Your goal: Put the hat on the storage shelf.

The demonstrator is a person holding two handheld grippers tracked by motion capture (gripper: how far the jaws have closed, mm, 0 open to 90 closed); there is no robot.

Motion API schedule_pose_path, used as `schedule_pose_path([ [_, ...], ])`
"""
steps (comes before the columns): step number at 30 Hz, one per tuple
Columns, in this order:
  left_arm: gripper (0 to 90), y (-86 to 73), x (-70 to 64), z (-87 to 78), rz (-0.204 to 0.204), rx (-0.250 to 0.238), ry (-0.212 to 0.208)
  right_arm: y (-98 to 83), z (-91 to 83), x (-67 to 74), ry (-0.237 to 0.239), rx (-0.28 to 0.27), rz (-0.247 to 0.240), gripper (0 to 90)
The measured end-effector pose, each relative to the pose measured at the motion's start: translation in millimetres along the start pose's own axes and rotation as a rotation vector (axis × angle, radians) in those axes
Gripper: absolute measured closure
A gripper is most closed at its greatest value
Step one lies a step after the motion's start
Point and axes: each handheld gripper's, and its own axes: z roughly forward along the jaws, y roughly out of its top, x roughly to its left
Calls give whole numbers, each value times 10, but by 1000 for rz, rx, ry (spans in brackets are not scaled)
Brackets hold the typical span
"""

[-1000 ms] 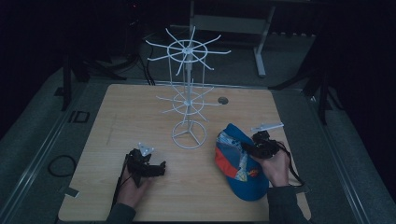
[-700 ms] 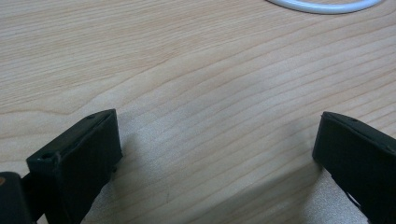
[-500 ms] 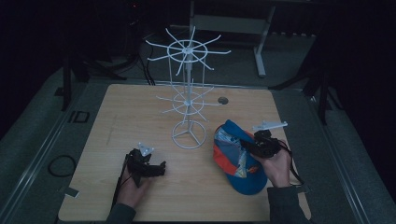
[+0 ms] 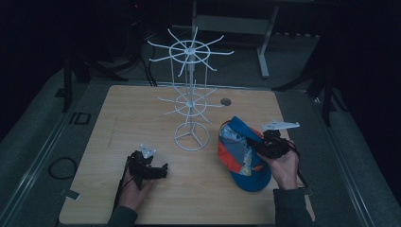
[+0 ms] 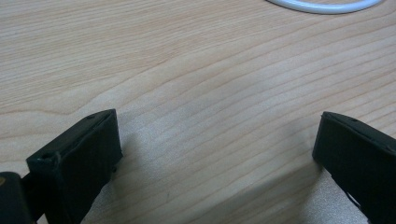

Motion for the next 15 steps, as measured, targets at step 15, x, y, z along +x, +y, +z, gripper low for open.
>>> schedule_pose_path([
  [15,14,0,-2,0,-3,0,-1,42,-77,-13,17,-41,2,876],
])
